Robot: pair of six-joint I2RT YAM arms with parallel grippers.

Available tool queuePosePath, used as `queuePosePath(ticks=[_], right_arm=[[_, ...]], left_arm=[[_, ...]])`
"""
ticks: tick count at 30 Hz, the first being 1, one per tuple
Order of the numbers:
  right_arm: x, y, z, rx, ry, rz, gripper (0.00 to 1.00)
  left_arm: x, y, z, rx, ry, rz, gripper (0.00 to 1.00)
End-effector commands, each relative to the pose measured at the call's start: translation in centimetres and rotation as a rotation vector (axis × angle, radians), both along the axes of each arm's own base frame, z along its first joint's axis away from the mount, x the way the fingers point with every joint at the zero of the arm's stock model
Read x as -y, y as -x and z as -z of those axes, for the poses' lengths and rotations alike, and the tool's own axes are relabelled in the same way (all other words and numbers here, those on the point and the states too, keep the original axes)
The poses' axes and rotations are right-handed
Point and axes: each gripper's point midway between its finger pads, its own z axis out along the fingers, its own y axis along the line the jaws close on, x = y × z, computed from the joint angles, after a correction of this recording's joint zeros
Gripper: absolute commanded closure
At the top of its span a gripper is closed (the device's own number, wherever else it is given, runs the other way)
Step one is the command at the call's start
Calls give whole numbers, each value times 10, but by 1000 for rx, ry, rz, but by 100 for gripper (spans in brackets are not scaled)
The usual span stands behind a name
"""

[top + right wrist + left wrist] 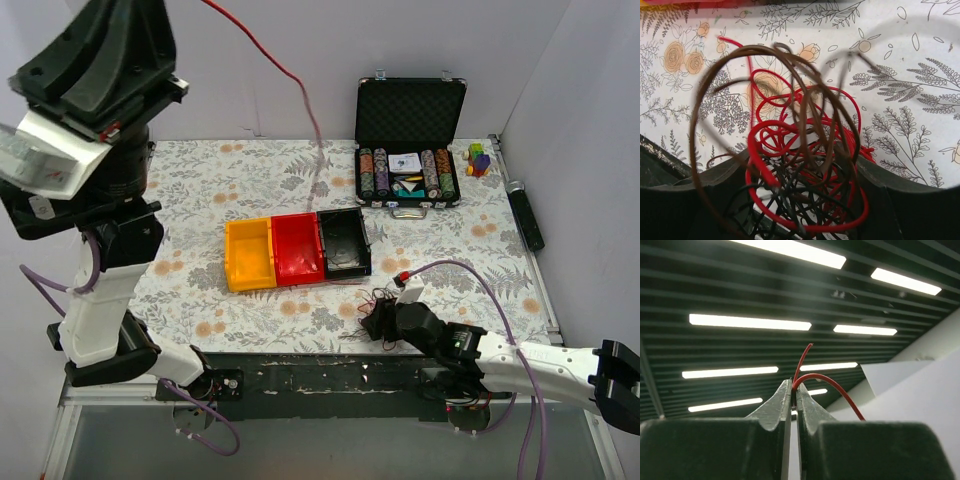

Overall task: Untangle the cables
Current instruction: Untie the cable.

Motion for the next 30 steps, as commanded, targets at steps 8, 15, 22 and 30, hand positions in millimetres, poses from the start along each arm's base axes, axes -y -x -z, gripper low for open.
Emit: queuePosePath(ticks=[8, 15, 22, 30], right_arm=[[12, 0, 4, -15, 48, 42, 32], [9, -3, -6, 4, 34, 37, 32], [10, -4, -14, 17, 24, 44, 32], [13, -6, -18, 27, 19, 60, 32]], left_arm=[[-32, 3, 0, 59, 66, -214, 100], [-24, -20, 19, -19, 44, -270, 100], [-10, -35, 41, -36, -17, -330, 100], [2, -49, 62, -65, -43, -339, 100]])
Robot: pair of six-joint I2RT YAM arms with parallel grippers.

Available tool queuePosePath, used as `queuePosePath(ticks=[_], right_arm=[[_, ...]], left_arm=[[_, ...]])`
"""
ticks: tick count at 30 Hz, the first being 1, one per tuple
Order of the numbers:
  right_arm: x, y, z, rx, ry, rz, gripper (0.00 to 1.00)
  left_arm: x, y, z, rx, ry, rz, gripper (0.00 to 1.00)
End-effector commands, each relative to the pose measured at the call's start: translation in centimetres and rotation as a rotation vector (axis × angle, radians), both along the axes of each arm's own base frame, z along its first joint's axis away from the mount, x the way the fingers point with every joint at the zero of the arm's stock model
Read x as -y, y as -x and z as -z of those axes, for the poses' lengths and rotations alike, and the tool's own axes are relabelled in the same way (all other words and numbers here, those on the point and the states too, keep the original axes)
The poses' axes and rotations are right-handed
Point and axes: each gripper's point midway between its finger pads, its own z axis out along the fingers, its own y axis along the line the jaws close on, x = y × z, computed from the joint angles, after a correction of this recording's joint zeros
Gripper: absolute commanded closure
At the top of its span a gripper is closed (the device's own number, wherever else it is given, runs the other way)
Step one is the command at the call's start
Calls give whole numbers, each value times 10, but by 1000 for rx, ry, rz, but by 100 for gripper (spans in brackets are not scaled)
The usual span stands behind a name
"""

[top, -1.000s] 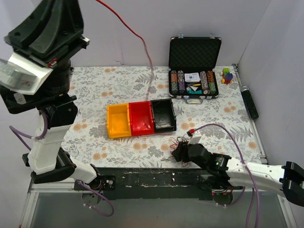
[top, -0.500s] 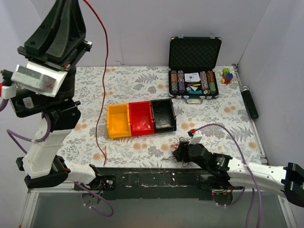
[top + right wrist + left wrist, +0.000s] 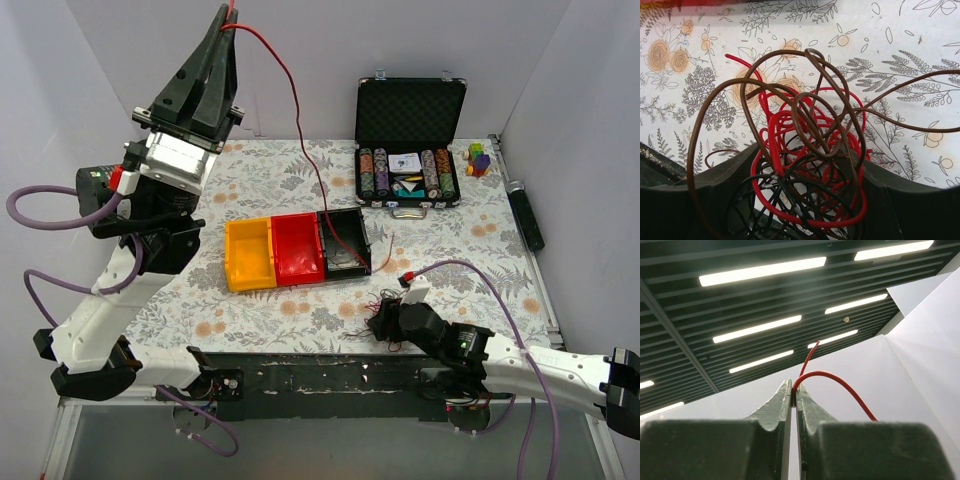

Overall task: Untangle the cables
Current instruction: Untie the cable.

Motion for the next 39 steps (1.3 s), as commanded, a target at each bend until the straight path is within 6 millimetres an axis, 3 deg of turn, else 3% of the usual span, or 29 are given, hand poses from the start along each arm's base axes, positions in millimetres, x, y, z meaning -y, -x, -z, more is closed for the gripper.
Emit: queuePosePath(ticks=[1, 8, 16, 29, 34, 39], right_arm=[[0, -8, -16, 30, -11, 39, 32], [2, -9, -17, 30, -9, 54, 32], [3, -9, -17, 32, -13, 59, 32], [5, -8, -17, 27, -31, 66, 32], [5, -8, -16, 26, -28, 66, 32], [4, -8, -16, 26, -25, 62, 32]], left_arm=[[-20, 8, -9, 18, 67, -18, 100], [-26, 0, -22, 3, 136, -36, 100], [-12, -16, 2, -46, 99, -53, 100], [-8, -20, 20, -67, 61, -66, 100], [-16, -23, 25, -95, 81, -80, 100], [-28, -30, 15, -119, 134, -89, 100]])
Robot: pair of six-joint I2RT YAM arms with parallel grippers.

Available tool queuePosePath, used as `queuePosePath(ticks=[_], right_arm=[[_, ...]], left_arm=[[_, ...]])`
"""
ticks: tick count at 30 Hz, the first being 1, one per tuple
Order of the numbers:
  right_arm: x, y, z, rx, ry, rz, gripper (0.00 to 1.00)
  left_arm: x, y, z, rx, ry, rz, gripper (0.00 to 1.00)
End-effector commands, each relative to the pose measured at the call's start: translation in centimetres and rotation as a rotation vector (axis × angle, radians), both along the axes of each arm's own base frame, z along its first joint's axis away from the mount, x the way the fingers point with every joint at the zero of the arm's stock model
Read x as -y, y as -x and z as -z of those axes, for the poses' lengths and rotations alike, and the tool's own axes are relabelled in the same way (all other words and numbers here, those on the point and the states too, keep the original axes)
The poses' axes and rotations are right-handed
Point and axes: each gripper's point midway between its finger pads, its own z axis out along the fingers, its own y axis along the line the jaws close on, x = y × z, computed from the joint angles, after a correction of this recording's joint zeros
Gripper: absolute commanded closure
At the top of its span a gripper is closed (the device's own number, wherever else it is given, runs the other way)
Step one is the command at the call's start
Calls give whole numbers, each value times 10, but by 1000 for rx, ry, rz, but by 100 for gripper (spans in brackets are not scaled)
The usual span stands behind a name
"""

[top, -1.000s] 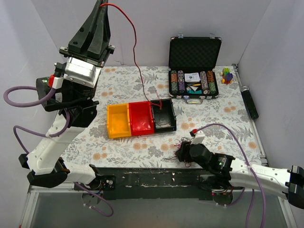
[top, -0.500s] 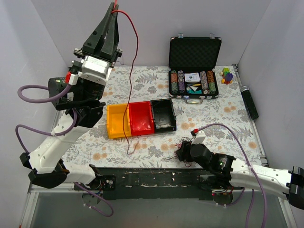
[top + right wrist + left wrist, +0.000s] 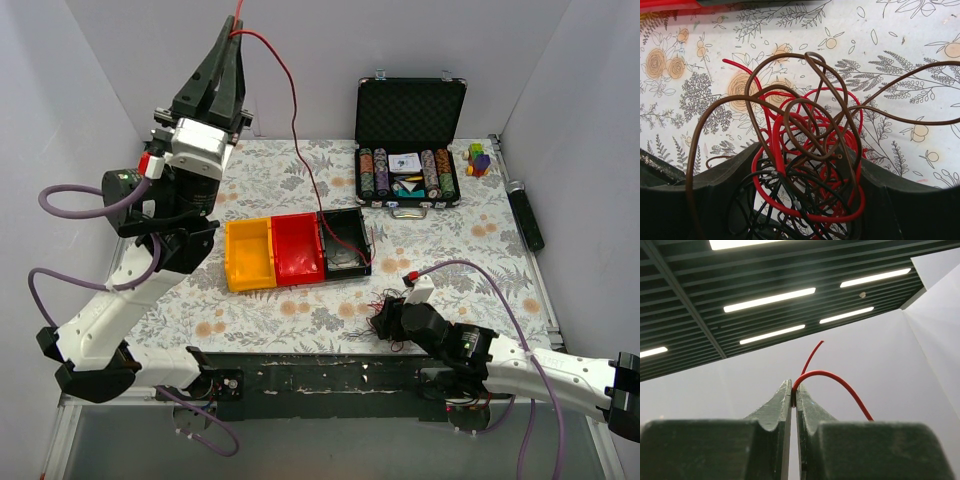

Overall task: Untangle the cables
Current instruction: Untie the cable.

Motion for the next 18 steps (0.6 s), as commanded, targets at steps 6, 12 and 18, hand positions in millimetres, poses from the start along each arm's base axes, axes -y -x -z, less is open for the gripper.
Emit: queuePosePath(ticks=[6, 12, 18], right_arm=[[-7, -5, -13, 18, -33, 17, 32], [-6, -4, -12, 16, -32, 15, 33], [-9, -6, -15, 25, -37, 11, 32]], left_arm=[[-37, -6, -20, -15, 102, -55, 100], [-43, -55, 27, -152, 73, -52, 100], [-30, -115, 115, -334, -7, -6, 100]])
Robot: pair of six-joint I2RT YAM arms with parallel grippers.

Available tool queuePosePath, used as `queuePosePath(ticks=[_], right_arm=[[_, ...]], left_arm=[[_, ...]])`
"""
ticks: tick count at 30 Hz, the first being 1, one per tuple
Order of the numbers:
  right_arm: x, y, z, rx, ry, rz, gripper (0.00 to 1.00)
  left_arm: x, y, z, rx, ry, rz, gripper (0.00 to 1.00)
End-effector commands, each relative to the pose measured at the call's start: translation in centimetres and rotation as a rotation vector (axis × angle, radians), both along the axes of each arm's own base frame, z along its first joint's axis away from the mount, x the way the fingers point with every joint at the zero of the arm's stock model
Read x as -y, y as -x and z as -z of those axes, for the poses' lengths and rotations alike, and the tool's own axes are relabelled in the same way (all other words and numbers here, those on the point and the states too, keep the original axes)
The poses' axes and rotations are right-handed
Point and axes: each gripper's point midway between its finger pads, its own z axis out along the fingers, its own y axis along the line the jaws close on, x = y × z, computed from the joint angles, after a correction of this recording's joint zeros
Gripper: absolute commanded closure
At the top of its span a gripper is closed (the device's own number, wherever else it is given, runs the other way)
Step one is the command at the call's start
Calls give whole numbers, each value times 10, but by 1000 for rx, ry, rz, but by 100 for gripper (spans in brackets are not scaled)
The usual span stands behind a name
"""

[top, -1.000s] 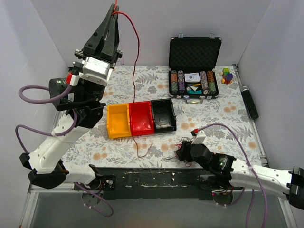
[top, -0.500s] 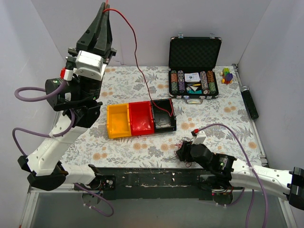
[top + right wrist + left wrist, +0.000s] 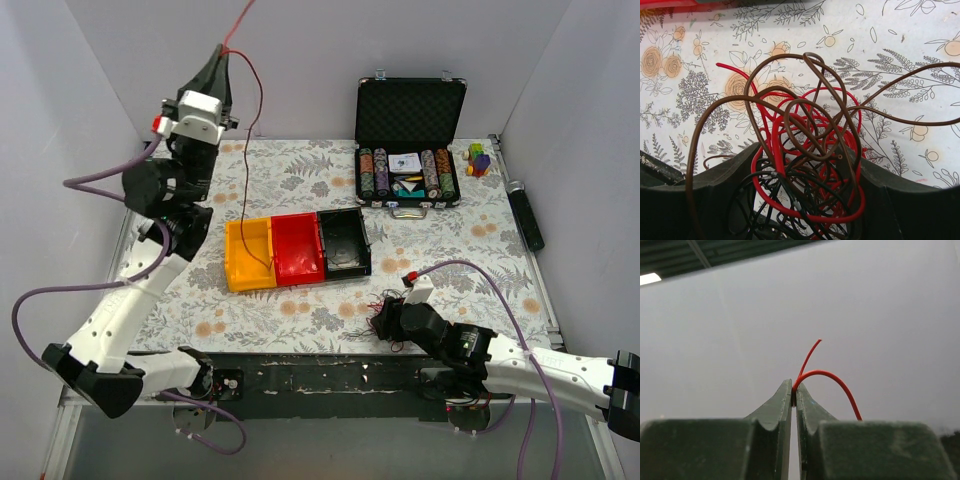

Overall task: Untangle the cables
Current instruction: Untie the cable.

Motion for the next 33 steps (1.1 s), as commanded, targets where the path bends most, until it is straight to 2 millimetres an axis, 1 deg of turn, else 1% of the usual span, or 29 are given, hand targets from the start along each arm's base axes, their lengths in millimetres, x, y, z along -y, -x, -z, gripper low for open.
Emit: queuePosePath(ticks=[1, 3, 6, 9, 11, 12, 14, 15, 17, 19, 23, 28, 33], right_arm=[[-10, -6, -18, 30, -49, 11, 32], [-10, -7, -19, 28, -48, 11, 32], [-9, -5, -17, 25, -49, 10, 32], [-8, -5, -15, 23, -60, 14, 32], [-8, -4, -14, 22, -59, 12, 32], [-7, -4, -13, 21, -60, 14, 32], [-7, -4, -12, 21, -57, 15, 32], [-7, -4, -12, 21, -57, 15, 32], [-9, -4, -13, 21, -60, 12, 32], [-10, -4, -13, 19, -59, 11, 32], [-10, -5, -13, 18, -57, 11, 32], [-8, -4, -13, 19, -51, 15, 32], [-7, -5, -14, 21, -54, 18, 32]], left_arm=[[18, -35, 55, -139, -33, 113, 100], [20, -43, 62, -157, -33, 119, 100], [19, -49, 61, -164, -35, 124, 100], [20, -41, 47, -134, -31, 148, 100], [21, -34, 32, -108, -22, 178, 100], [21, -29, 21, -90, -18, 191, 100], [23, -24, 10, -75, -9, 217, 100], [23, -22, 5, -65, -3, 225, 100], [24, -23, 3, -67, -1, 232, 100], [24, -25, 6, -77, 0, 229, 100], [26, -35, 28, -109, -19, 206, 100], [26, -47, 50, -136, -40, 165, 100], [27, -49, 57, -144, -54, 161, 100]])
